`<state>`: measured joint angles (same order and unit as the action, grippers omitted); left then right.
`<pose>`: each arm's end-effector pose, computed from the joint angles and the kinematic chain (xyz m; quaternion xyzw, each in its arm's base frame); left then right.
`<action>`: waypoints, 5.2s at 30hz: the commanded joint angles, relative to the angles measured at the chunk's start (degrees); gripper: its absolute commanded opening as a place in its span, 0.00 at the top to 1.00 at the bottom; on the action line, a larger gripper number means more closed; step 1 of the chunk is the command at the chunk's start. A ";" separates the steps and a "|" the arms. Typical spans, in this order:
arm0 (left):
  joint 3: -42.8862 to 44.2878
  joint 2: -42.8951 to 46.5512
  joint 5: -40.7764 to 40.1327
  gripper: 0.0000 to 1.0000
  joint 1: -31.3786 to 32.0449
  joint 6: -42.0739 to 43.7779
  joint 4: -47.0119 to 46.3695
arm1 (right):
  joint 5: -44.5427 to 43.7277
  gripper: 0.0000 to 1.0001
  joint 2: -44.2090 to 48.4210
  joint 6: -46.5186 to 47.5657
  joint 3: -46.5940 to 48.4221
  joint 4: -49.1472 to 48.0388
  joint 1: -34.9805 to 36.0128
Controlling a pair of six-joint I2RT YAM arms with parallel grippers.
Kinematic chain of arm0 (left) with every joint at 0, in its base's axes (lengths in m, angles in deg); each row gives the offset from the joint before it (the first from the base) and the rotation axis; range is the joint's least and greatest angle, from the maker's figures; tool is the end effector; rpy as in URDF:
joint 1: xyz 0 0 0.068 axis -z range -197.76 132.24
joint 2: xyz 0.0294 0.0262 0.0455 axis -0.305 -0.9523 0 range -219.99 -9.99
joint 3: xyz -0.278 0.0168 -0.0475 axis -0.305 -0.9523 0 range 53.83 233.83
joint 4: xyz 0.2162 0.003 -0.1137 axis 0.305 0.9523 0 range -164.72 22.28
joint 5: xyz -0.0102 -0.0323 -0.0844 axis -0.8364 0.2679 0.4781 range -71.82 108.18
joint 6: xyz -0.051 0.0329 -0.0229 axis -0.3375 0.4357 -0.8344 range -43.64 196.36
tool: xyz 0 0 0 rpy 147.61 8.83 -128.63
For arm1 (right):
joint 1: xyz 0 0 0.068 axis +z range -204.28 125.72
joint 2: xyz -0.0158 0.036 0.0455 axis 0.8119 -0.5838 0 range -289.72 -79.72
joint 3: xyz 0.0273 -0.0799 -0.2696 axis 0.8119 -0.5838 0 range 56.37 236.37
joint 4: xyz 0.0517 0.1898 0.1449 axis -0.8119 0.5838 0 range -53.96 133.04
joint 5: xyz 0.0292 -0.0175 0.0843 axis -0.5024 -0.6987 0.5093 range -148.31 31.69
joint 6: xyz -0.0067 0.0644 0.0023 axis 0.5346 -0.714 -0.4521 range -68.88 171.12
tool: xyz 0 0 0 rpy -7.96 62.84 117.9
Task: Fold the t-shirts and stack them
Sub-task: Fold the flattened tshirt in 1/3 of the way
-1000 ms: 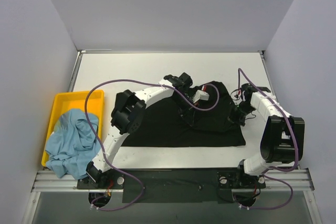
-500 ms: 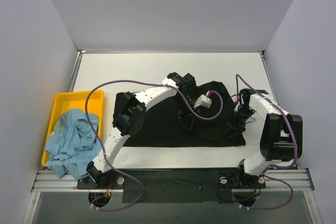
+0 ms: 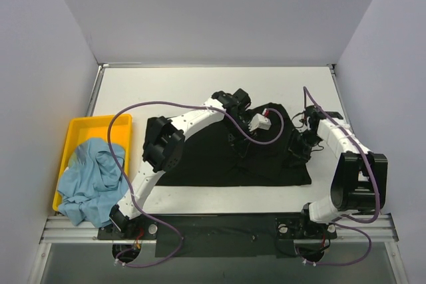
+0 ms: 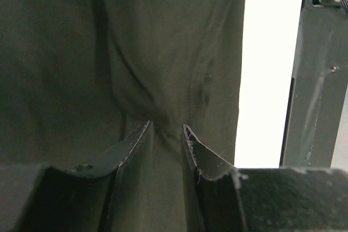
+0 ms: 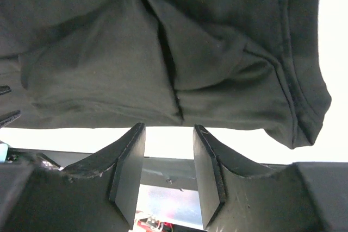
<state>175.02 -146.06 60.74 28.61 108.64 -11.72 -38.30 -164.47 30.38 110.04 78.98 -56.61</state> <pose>0.3031 -0.3675 0.1945 0.6169 0.6925 -0.3702 0.0533 0.2540 0.0069 0.2039 0.1713 0.9604 0.1918 0.1075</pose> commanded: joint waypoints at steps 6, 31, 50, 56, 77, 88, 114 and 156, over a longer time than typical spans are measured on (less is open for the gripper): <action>-5.43 2.30 -1.79 0.64 0.83 -6.17 -5.78 | 3.28 0.66 -5.95 -4.84 -4.45 -8.65 1.98; -4.64 2.30 0.24 0.61 1.71 -3.09 -4.12 | -4.98 1.00 -6.12 1.75 -2.34 1.80 -0.48; -3.68 1.16 2.52 0.51 2.32 -18.56 -20.11 | -8.50 0.77 -2.89 1.49 -1.37 3.38 -1.19; -3.50 1.07 3.31 0.50 2.67 -20.75 -22.04 | -3.32 0.72 0.55 -1.42 -6.12 1.01 -0.93; -8.33 -0.16 -2.57 1.00 3.64 -23.57 -28.11 | -7.97 1.00 -6.13 -0.45 -9.73 -2.42 -3.38; -9.48 0.81 -8.99 1.00 2.67 -20.41 -22.67 | -9.20 1.00 -3.23 0.43 -10.16 -1.10 -9.54; 1.17 1.95 0.50 0.83 6.54 -9.76 -11.65 | 0.38 1.00 -5.67 -1.85 6.80 -4.34 -2.68; 6.52 8.45 -2.92 0.39 -19.44 -1.43 2.39 | 0.82 0.43 -27.02 0.77 43.59 -5.94 -6.11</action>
<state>184.05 -141.82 62.47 20.61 102.62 -13.42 -38.45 -185.87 28.68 145.23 69.75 -62.55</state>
